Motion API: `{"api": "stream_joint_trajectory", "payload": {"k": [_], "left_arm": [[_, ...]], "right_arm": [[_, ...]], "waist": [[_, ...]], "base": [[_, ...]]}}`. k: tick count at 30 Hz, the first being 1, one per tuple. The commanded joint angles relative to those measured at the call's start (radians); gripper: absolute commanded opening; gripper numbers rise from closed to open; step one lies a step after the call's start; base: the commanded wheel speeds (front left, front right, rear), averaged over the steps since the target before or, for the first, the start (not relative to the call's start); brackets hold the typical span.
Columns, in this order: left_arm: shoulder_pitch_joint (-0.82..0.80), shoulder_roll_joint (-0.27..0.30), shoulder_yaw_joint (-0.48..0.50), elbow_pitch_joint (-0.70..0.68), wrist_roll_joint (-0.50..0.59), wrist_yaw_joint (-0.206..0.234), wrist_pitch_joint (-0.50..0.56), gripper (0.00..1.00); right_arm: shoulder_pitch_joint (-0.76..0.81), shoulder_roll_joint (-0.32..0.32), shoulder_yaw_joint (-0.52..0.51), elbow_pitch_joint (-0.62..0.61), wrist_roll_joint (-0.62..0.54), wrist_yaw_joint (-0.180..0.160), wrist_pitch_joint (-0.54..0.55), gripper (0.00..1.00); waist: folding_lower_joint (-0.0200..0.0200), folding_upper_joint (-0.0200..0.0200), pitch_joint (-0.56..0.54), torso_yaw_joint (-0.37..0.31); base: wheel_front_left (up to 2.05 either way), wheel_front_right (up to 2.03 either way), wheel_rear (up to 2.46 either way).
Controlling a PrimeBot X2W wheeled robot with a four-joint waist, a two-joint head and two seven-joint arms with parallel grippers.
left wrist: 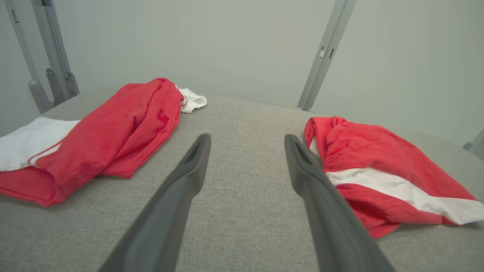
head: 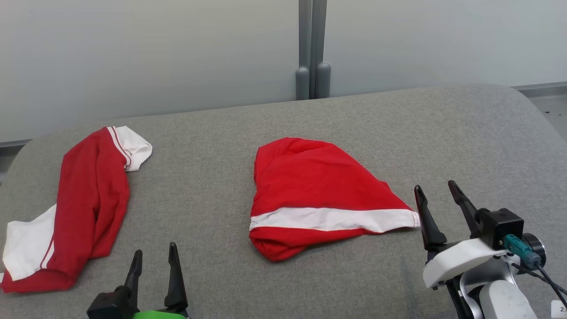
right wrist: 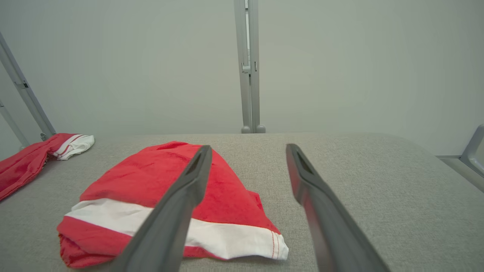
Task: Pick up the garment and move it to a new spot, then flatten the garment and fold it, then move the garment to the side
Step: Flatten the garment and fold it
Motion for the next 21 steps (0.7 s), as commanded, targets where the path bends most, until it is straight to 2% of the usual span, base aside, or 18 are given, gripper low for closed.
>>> {"api": "stream_joint_trajectory", "payload": {"k": [1,8,15,21], "left_arm": [[-0.011,-0.002,0.0,0.001,0.004,-0.006,0.0,1.0],[-0.027,-0.004,-0.014,0.002,0.007,-0.007,0.001,1.0],[-0.045,-0.004,-0.022,0.007,0.005,-0.014,0.002,1.0],[-0.067,-0.005,-0.022,0.013,0.009,-0.015,0.001,1.0]], "right_arm": [[-0.011,-0.002,-0.011,0.015,-0.003,0.0,0.007,1.0],[-0.044,-0.006,-0.038,0.111,-0.006,0.0,0.08,1.0],[-0.096,-0.076,-0.043,0.272,0.091,0.0,0.171,1.0],[-0.157,-0.123,-0.001,0.382,0.195,0.0,0.195,1.0]], "waist": [[0.0,0.0,0.005,0.002],[0.0,0.0,0.028,0.02],[0.0,0.0,0.06,0.048],[0.0,0.0,0.095,0.069]], "base": [[0.0,0.0,0.0],[0.0,0.0,0.0],[0.0,0.0,0.0],[0.0,0.0,0.0]]}}
